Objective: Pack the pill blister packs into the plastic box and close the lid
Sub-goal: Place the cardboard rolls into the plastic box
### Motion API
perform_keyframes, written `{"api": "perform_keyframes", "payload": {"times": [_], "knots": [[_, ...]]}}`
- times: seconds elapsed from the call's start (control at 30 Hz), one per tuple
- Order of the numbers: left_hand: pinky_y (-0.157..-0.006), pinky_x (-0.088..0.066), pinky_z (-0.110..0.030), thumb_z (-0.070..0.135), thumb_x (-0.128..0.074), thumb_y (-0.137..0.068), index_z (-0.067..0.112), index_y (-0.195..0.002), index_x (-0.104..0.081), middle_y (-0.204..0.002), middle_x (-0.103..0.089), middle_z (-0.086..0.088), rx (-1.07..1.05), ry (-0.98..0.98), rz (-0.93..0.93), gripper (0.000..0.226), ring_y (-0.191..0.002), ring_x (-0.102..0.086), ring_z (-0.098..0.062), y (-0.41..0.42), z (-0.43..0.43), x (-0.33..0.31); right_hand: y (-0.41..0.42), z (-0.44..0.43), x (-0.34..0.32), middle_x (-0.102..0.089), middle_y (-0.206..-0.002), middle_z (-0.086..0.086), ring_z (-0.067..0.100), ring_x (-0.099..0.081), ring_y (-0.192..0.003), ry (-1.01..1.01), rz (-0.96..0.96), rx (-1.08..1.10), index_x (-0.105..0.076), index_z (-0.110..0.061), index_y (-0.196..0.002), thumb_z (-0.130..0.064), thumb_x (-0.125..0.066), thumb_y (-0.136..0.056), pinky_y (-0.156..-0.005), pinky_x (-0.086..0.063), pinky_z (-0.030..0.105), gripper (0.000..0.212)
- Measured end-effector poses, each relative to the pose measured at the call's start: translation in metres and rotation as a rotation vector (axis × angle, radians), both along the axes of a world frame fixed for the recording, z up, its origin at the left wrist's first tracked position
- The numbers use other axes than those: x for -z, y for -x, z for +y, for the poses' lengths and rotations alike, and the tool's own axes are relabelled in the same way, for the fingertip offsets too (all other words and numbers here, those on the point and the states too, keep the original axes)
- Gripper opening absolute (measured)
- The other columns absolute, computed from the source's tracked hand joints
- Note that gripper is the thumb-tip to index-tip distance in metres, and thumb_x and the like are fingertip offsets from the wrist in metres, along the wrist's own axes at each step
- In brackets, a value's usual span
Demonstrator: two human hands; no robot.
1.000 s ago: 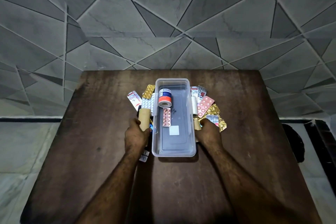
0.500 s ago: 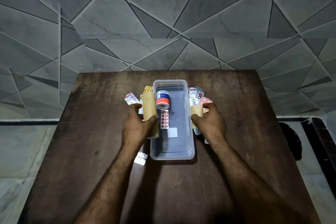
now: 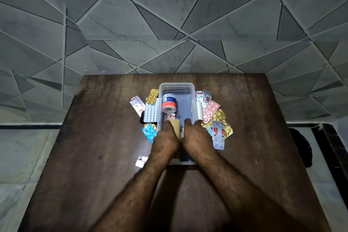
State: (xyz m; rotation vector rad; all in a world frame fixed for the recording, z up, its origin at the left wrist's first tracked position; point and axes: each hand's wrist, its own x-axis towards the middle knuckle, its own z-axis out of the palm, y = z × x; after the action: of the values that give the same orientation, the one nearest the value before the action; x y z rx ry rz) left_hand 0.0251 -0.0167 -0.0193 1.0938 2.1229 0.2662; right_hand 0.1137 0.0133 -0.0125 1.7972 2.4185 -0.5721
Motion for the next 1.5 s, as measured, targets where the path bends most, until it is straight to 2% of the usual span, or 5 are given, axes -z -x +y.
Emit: {"api": "perform_keyframes", "payload": {"times": [0.23,0.43,0.8,1.13,1.5], "knots": [[-0.094,-0.049,-0.044,0.025,-0.042,-0.096,0.011,-0.130,-0.037,-0.121,-0.063,-0.022,-0.036,0.041,-0.011,0.036,-0.110,-0.061,-0.039,-0.003,-0.002,0.017,0.001,-0.005,0.004,-0.065,-0.114,0.013,0.033,-0.065,-0.102,0.001,-0.170,-0.196,-0.059,-0.009,-0.117,-0.013,-0.046,-0.094,-0.081,-0.051,0.038,0.026],[-0.088,-0.049,-0.043,0.016,-0.049,-0.091,0.011,-0.147,-0.018,-0.122,-0.061,-0.022,0.116,0.118,0.094,0.064,-0.110,-0.061,-0.039,-0.007,-0.003,0.021,-0.003,0.004,-0.005,-0.064,-0.117,0.015,0.035,-0.062,-0.107,0.123,-0.105,-0.139,-0.060,-0.009,-0.115,-0.023,-0.048,-0.094,-0.085,-0.049,0.038,0.027],[-0.079,-0.046,-0.026,0.016,-0.066,-0.085,0.013,-0.124,-0.059,-0.106,-0.071,-0.003,-0.261,-0.467,-0.030,0.040,-0.094,-0.071,-0.026,0.053,0.028,-0.010,-0.055,0.085,-0.009,-0.069,-0.111,0.009,0.027,-0.065,-0.101,0.114,0.352,0.261,-0.061,-0.015,-0.122,-0.015,-0.065,-0.080,-0.080,-0.045,0.027,0.042],[-0.085,-0.047,-0.033,0.023,-0.070,-0.083,0.011,-0.116,-0.065,-0.117,-0.070,-0.015,-0.189,-0.132,0.144,0.035,-0.110,-0.064,-0.031,0.104,0.035,0.026,-0.053,0.123,0.008,-0.051,-0.141,0.012,0.028,-0.049,-0.127,0.270,0.124,-0.093,-0.042,-0.013,-0.141,-0.020,-0.082,-0.066,-0.100,-0.040,0.030,0.085],[-0.078,-0.043,-0.028,0.036,-0.068,-0.085,0.009,-0.118,-0.066,-0.117,-0.069,-0.019,-0.182,-0.067,0.109,0.042,-0.107,-0.063,-0.035,0.103,0.071,0.051,-0.035,0.130,0.028,-0.056,-0.136,0.005,0.023,-0.054,-0.122,0.310,0.214,-0.125,-0.049,-0.025,-0.134,-0.044,-0.073,-0.071,-0.101,-0.044,0.034,0.070]]}}
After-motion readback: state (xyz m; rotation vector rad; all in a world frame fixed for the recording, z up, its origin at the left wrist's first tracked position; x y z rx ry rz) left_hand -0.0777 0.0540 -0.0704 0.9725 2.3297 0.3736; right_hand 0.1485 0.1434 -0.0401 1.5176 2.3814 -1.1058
